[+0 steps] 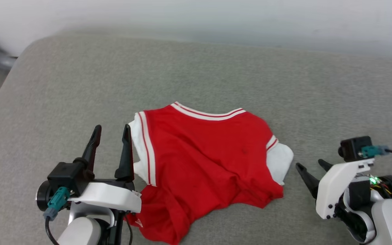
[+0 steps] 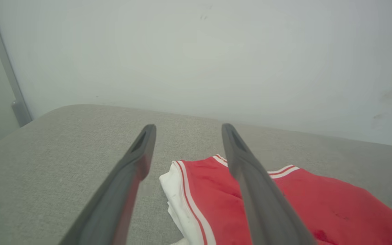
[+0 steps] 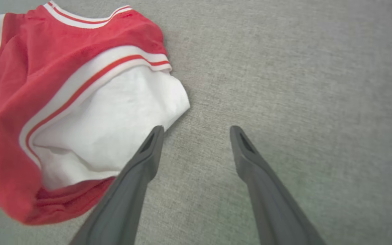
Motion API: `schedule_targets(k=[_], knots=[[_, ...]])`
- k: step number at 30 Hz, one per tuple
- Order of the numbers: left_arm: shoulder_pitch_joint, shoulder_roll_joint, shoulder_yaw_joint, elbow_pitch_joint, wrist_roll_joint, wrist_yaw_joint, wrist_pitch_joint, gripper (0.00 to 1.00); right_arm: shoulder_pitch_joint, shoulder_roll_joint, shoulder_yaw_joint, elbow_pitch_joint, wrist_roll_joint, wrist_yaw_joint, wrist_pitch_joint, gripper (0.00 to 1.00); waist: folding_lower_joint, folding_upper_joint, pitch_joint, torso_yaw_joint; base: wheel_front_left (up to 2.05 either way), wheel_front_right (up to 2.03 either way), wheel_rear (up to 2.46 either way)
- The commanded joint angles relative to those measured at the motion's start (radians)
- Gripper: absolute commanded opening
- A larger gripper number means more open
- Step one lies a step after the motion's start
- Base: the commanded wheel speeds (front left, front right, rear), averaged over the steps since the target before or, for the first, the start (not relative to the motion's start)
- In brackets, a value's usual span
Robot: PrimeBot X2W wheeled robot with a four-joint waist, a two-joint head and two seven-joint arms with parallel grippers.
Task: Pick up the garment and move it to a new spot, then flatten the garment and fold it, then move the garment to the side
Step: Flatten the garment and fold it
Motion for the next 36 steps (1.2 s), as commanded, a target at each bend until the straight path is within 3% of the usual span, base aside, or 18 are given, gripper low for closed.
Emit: schedule_targets(k=[1, 8, 16, 18, 19, 25, 36], knots=[[-0.021, -0.007, 0.003, 0.007, -0.002, -0.008, -0.008, 1.00, -0.027, -0.020, 0.024, 0.002, 0.020, -0.001, 0.030, 1.00, 0.0000, 0.0000, 0.031, 0.037, 0.00, 0.00, 0.00], [-0.046, -0.042, -0.010, 0.043, 0.013, -0.036, -0.013, 1.00, -0.099, -0.094, 0.119, 0.028, 0.058, -0.001, 0.122, 1.00, 0.0000, 0.0000, 0.074, 0.081, 0.00, 0.00, 0.00], [-0.057, -0.069, -0.002, 0.073, 0.027, -0.054, -0.016, 1.00, -0.083, -0.112, 0.239, 0.145, 0.124, 0.000, 0.268, 1.00, 0.0000, 0.0000, 0.098, 0.095, 0.00, 0.00, 0.00], [-0.058, -0.076, 0.001, 0.077, 0.030, -0.060, -0.017, 1.00, -0.071, -0.113, 0.253, 0.150, 0.148, 0.000, 0.287, 0.05, 0.0000, 0.0000, 0.100, 0.096, 0.00, 0.00, 0.00], [-0.058, -0.078, 0.004, 0.078, 0.034, -0.060, -0.017, 1.00, -0.070, -0.114, 0.255, 0.146, 0.155, 0.001, 0.289, 0.00, 0.0000, 0.0000, 0.099, 0.094, 0.00, 0.00, 0.00], [-0.040, -0.077, 0.018, 0.087, 0.045, -0.066, -0.017, 1.00, -0.096, -0.148, 0.189, 0.067, 0.143, -0.001, 0.224, 0.00, 0.0000, 0.0000, 0.076, 0.077, 0.00, 0.00, 0.00], [0.006, -0.047, 0.043, 0.092, 0.037, -0.056, -0.001, 1.00, 0.001, -0.151, -0.083, -0.122, 0.058, -0.001, 0.188, 0.00, 0.0000, 0.0000, 0.016, -0.013, 0.00, 0.00, 0.00]])
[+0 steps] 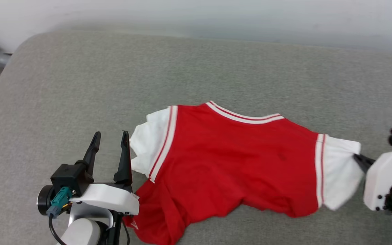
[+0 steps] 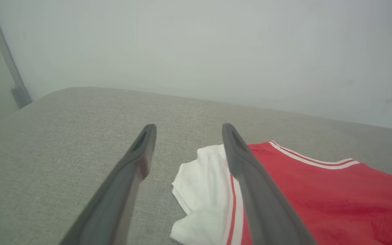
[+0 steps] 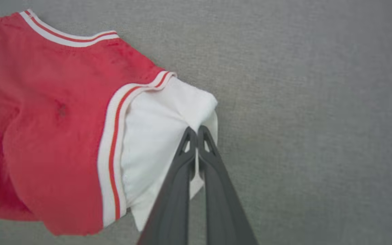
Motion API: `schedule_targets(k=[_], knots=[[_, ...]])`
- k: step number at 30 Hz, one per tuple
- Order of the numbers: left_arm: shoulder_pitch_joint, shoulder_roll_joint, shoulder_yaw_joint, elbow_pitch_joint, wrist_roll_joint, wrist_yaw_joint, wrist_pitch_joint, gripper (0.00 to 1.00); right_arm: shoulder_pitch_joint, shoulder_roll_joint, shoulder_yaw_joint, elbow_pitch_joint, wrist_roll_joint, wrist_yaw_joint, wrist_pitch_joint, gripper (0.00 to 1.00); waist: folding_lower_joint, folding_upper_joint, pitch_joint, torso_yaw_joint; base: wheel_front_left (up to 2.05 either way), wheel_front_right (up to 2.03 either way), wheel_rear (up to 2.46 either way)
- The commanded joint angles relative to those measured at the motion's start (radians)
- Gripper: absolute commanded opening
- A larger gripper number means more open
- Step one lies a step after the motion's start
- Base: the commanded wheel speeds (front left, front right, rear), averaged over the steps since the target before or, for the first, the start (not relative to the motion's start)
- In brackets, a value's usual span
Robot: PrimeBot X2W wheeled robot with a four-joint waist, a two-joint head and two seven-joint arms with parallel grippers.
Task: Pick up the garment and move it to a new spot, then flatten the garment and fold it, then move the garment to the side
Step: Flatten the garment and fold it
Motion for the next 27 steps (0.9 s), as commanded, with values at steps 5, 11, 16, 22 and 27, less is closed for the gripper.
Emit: schedule_targets(k=[5, 11, 16, 22, 27], knots=[[0.015, 0.015, 0.002, -0.005, -0.007, 0.010, 0.026, 1.00, 0.074, 0.029, -0.114, -0.033, -0.034, -0.001, 0.023, 0.00, 0.0000, 0.0000, -0.015, -0.050, 0.00, 0.00, 0.00], [0.023, 0.026, 0.005, -0.002, -0.020, 0.015, 0.055, 1.00, 0.144, 0.110, -0.203, 0.014, -0.056, -0.001, 0.013, 0.00, 0.0000, 0.0000, -0.012, -0.081, 0.00, 0.00, 0.00], [0.021, 0.033, 0.005, 0.009, -0.026, 0.013, 0.069, 1.00, 0.137, 0.162, -0.208, 0.120, -0.046, -0.001, -0.054, 0.00, 0.0000, 0.0000, -0.010, -0.095, 0.00, 0.00, 0.00], [0.030, 0.042, 0.003, 0.020, -0.035, 0.012, 0.084, 1.00, 0.103, 0.183, -0.204, 0.170, -0.043, -0.001, -0.216, 1.00, 0.0000, 0.0000, -0.031, -0.102, 0.00, 0.00, 0.00], [0.049, 0.058, 0.012, 0.024, -0.051, 0.014, 0.105, 1.00, 0.120, 0.198, -0.221, 0.123, -0.105, -0.001, -0.395, 1.00, 0.0000, 0.0000, -0.075, -0.106, 0.00, 0.00, 0.00]])
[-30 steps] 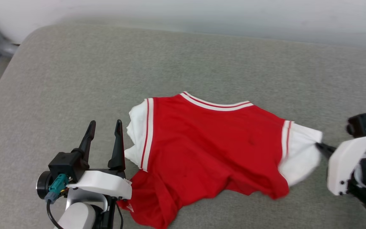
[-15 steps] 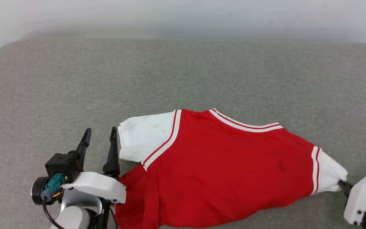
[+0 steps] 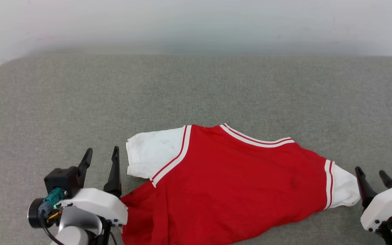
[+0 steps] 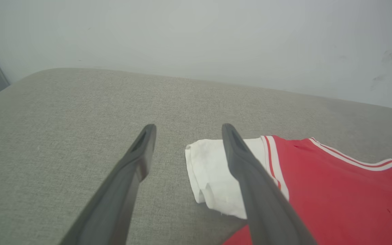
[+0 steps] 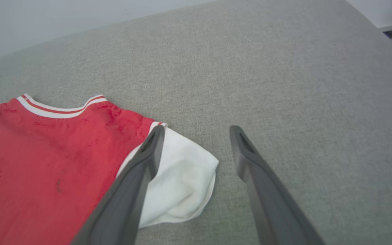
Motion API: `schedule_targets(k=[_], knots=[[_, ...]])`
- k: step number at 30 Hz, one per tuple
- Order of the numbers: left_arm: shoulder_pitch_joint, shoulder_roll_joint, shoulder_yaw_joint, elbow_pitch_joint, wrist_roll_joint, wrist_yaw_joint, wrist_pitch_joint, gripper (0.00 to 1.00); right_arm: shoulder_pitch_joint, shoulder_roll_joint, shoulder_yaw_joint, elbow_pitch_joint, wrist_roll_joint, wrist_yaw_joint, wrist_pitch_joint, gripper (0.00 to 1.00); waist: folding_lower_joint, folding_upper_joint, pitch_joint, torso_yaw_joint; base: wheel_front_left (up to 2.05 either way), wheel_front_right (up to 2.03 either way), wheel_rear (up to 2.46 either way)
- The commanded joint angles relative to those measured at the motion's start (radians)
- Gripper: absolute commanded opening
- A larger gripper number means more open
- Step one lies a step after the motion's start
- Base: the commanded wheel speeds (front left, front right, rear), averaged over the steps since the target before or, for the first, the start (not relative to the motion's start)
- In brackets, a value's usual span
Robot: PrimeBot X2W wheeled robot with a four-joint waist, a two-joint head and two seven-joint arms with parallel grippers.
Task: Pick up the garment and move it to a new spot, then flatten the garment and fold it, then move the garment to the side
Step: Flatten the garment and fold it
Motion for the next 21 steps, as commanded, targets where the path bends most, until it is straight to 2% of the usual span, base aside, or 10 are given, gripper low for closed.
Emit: schedule_targets(k=[1, 6, 11, 16, 21], knots=[[0.017, 0.009, 0.003, 0.000, -0.006, 0.002, 0.008, 1.00, 0.007, 0.009, -0.002, -0.014, -0.023, -0.001, -0.035, 1.00, 0.0000, 0.0000, -0.024, -0.003, 0.00, 0.00, 0.00], [0.014, 0.027, 0.015, -0.005, -0.027, 0.009, 0.056, 1.00, 0.034, 0.040, 0.019, -0.087, -0.082, -0.001, -0.158, 1.00, 0.0000, 0.0000, -0.059, -0.010, 0.00, 0.00, 0.00], [-0.040, 0.046, 0.027, 0.006, -0.064, -0.001, 0.135, 1.00, 0.042, 0.058, 0.072, -0.166, -0.114, -0.001, -0.214, 1.00, 0.0000, 0.0000, -0.066, -0.026, 0.00, 0.00, 0.00], [-0.138, 0.070, 0.000, 0.034, -0.106, -0.030, 0.299, 1.00, 0.037, 0.067, 0.134, -0.232, -0.119, -0.001, -0.230, 1.00, 0.0000, 0.0000, -0.040, -0.046, 0.00, 0.00, 0.00], [-0.246, 0.087, -0.048, 0.083, -0.155, -0.064, 0.515, 1.00, 0.025, 0.073, 0.179, -0.281, -0.112, -0.001, -0.233, 1.00, 0.0000, 0.0000, 0.004, -0.075, 0.00, 0.00, 0.00]])
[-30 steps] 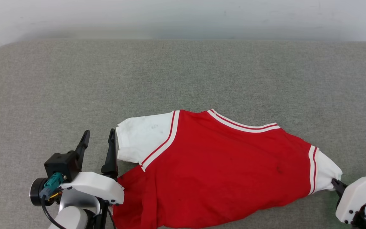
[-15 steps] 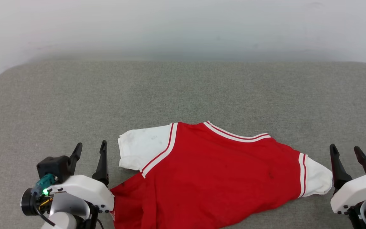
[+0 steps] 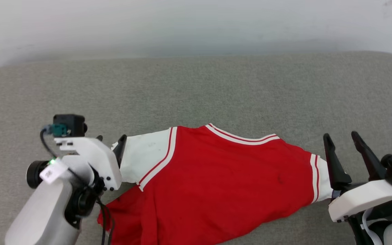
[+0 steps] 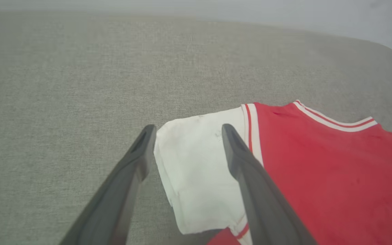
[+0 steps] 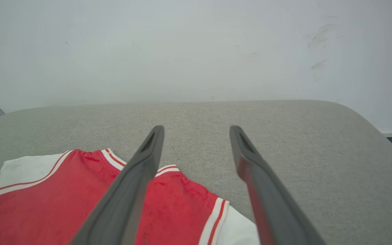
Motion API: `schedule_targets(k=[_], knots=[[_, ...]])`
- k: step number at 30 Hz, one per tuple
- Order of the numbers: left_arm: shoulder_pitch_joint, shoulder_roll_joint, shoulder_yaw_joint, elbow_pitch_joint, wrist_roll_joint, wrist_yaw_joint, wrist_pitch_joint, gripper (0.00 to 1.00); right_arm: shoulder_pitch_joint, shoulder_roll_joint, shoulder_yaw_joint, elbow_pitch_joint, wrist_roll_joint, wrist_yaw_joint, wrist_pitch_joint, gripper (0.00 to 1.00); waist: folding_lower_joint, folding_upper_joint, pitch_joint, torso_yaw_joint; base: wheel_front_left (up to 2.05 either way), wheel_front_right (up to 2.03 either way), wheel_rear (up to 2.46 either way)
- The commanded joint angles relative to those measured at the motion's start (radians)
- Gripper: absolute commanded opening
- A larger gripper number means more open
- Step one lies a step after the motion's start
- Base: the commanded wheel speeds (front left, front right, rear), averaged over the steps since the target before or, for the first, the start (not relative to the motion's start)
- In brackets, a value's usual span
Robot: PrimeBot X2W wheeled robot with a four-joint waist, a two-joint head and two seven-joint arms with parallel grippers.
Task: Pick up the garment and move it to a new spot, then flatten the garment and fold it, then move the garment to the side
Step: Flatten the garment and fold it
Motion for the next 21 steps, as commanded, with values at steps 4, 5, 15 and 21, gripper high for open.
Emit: schedule_targets(k=[4, 5, 15, 21], knots=[[-0.086, 0.015, -0.035, 0.078, -0.050, -0.017, 0.188, 1.00, -0.022, 0.007, 0.025, -0.016, 0.018, -0.001, -0.014, 1.00, 0.0000, 0.0000, 0.053, -0.044, 0.00, 0.00, 0.00], [-0.101, 0.022, -0.041, 0.098, -0.054, -0.018, 0.224, 1.00, -0.025, 0.007, 0.027, -0.015, 0.021, -0.001, -0.016, 1.00, 0.0000, 0.0000, 0.060, -0.051, 0.00, 0.00, 0.00], [-0.187, 0.066, -0.098, 0.297, -0.050, -0.025, 0.427, 1.00, -0.057, 0.008, 0.043, 0.019, 0.064, -0.001, -0.048, 1.00, 0.0000, 0.0000, 0.139, -0.116, 0.00, 0.00, 0.00], [-0.134, -0.013, -0.143, 0.363, -0.134, -0.084, 0.550, 0.42, -0.070, 0.008, 0.038, 0.046, 0.088, -0.001, -0.057, 1.00, 0.0000, 0.0000, 0.153, -0.132, 0.00, 0.00, 0.00]])
